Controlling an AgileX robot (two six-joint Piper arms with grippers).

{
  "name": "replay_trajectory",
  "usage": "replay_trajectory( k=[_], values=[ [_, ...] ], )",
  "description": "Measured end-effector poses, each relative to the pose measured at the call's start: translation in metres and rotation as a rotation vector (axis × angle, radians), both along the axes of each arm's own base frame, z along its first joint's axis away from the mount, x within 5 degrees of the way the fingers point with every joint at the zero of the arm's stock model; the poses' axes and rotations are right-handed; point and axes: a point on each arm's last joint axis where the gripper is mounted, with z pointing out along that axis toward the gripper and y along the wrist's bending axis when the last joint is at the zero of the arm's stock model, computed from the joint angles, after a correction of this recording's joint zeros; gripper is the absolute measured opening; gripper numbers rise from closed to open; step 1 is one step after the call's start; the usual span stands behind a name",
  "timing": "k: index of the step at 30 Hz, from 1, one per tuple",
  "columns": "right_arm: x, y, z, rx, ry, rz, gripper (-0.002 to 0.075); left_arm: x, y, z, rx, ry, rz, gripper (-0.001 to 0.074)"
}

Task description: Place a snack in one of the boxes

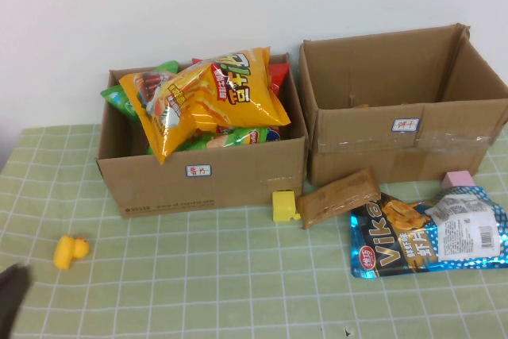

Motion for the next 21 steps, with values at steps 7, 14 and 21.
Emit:
replay_trajectory(
  k=[7,14,21],
  values=[
    [0.000,0.000,0.000,0.000,0.000,0.000,-0.0002,-0.025,0.022,-0.031,-0.021,-0.106,0.234,-0.0002],
    [0.000,0.000,0.000,0.000,0.000,0.000,-0.0002,-0.027,0.030,-0.054,-0.008,-0.032,0.377,-0.0002],
    [0.000,0.000,0.000,0.000,0.000,0.000,-0.0002,-0.029,0.030,-0.062,0.070,0.045,0.365,-0.0002]
  ],
)
